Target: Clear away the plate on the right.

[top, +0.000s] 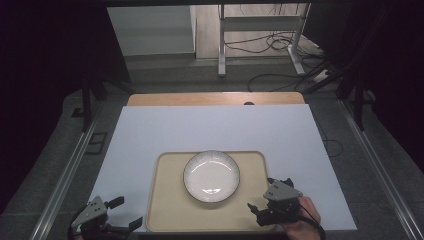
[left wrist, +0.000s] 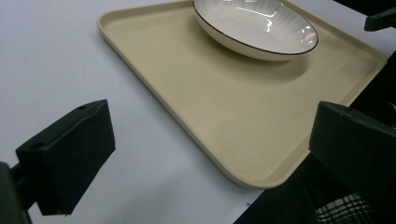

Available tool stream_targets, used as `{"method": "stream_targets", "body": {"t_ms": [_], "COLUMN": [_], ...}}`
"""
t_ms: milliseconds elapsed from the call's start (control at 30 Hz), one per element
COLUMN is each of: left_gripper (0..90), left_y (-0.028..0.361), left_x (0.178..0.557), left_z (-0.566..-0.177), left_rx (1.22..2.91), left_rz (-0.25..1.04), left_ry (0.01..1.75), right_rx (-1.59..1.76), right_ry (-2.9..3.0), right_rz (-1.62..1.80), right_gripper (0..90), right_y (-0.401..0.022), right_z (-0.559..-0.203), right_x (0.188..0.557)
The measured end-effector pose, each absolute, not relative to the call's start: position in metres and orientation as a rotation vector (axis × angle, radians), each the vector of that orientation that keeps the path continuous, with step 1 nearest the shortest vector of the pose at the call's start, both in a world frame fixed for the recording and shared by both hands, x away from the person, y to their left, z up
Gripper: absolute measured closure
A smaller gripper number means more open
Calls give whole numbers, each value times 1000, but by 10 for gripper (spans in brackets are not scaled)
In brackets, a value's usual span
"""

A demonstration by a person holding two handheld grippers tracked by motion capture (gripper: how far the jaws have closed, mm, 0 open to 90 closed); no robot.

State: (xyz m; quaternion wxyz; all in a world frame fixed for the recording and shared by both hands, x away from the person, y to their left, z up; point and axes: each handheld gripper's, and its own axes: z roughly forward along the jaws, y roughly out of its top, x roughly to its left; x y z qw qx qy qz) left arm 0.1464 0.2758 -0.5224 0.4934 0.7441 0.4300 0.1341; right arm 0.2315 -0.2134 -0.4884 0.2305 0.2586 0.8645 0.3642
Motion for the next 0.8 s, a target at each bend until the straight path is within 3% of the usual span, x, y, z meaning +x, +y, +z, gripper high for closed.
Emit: {"method": "stream_targets", "body": {"t_ms": [800], "left_gripper": [0], "left_y": [276], "left_x": [146], "left_z": [-522], "left_rx": [1804], "left_rz": [317], "left_ry": [1042], "right_rx": [844], "right_ry": [2349], "right_rz": [1103], "right_gripper": [0], "right_y": [-244], "right_z": [-489], "right_x": [229]}}
